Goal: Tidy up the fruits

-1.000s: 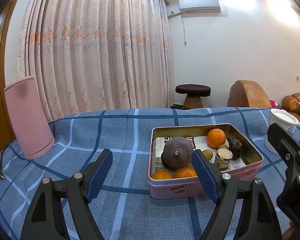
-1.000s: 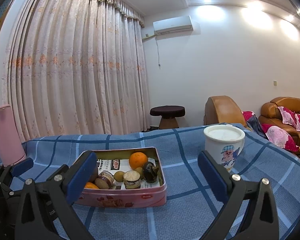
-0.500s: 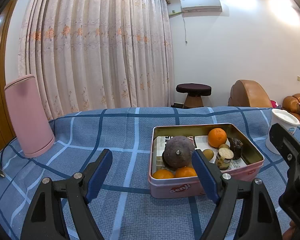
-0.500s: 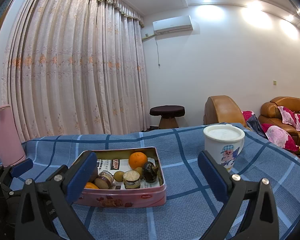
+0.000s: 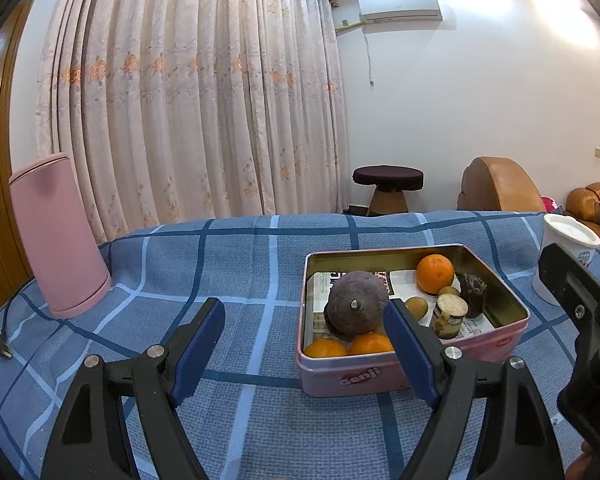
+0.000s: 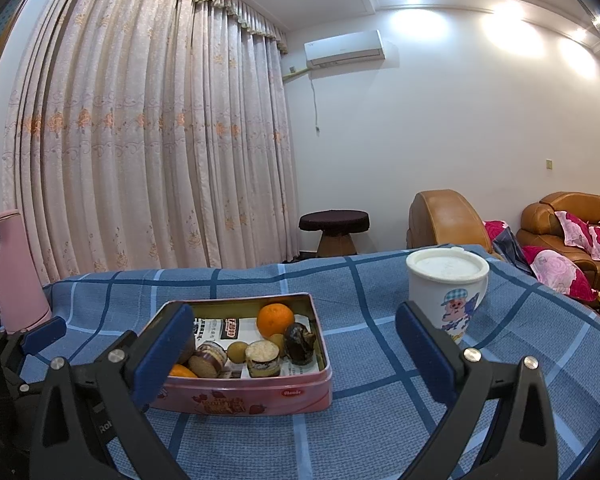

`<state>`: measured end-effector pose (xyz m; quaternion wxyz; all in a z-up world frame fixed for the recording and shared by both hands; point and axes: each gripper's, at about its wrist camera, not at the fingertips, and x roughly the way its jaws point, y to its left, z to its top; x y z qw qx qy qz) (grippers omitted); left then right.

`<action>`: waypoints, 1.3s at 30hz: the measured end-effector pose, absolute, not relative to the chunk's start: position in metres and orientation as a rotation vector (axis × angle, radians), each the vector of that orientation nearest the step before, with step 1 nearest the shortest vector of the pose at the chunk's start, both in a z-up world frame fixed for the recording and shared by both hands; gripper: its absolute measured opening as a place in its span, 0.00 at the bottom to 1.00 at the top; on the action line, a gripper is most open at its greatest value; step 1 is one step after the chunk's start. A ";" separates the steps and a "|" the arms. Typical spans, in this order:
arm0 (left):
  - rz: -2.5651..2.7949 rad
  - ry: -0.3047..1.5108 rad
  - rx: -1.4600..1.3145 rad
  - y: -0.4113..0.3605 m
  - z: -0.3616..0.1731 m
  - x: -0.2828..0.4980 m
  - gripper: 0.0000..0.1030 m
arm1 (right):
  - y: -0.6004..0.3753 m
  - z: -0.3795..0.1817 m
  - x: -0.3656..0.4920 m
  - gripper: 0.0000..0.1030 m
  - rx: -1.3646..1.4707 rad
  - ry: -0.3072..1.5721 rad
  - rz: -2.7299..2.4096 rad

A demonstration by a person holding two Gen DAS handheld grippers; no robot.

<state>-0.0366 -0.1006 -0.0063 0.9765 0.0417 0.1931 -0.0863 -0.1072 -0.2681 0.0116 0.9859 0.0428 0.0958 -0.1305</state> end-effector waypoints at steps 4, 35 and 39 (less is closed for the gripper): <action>-0.168 0.394 0.077 -0.100 -0.006 -0.037 0.80 | -0.269 0.012 -0.107 1.00 0.085 0.192 -0.262; -0.167 0.410 0.077 -0.099 -0.007 -0.033 0.80 | -0.269 0.011 -0.107 1.00 0.087 0.192 -0.262; -0.181 0.413 0.074 -0.100 -0.007 -0.033 0.80 | -0.270 0.010 -0.106 1.00 0.089 0.200 -0.263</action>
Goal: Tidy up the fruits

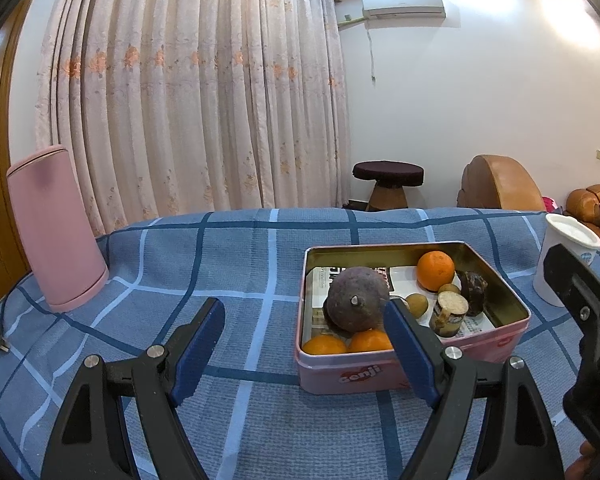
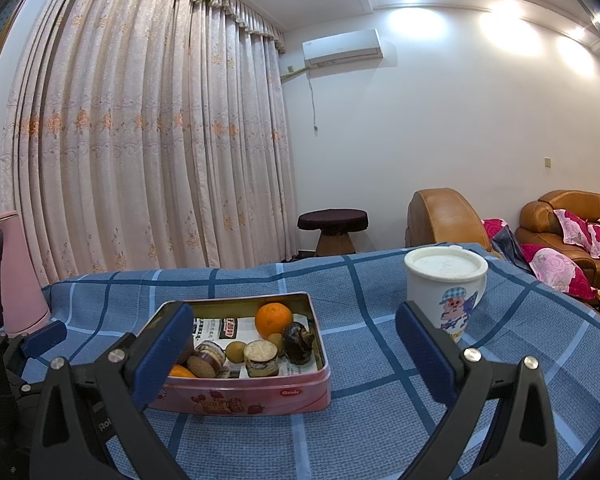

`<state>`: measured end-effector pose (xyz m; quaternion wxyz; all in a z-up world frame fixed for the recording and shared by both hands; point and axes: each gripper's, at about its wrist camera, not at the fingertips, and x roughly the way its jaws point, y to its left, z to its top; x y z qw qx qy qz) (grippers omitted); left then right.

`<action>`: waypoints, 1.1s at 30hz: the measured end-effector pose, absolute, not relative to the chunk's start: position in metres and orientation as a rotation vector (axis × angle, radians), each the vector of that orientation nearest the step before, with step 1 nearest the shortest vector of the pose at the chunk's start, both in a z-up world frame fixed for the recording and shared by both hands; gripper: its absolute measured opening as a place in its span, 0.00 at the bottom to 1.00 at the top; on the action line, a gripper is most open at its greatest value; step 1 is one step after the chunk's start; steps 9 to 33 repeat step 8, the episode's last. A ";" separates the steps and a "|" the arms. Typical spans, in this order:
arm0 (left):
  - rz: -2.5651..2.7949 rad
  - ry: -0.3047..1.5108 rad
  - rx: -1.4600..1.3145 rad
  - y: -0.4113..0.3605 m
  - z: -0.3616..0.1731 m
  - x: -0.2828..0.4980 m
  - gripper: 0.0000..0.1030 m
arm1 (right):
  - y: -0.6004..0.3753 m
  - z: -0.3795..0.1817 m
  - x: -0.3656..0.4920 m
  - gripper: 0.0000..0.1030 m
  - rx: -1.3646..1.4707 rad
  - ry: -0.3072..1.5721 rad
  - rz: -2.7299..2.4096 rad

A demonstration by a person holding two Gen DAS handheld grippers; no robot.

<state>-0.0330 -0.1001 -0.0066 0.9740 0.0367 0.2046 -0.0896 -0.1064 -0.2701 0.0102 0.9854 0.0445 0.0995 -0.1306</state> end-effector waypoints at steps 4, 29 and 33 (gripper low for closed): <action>-0.192 0.406 0.082 -0.102 -0.006 -0.034 0.80 | -0.272 0.009 -0.107 1.00 0.096 0.206 -0.274; -0.194 0.413 0.077 -0.102 -0.007 -0.034 0.80 | -0.283 0.005 -0.101 1.00 0.119 0.278 -0.336; -0.194 0.413 0.077 -0.102 -0.007 -0.034 0.80 | -0.283 0.005 -0.101 1.00 0.119 0.278 -0.336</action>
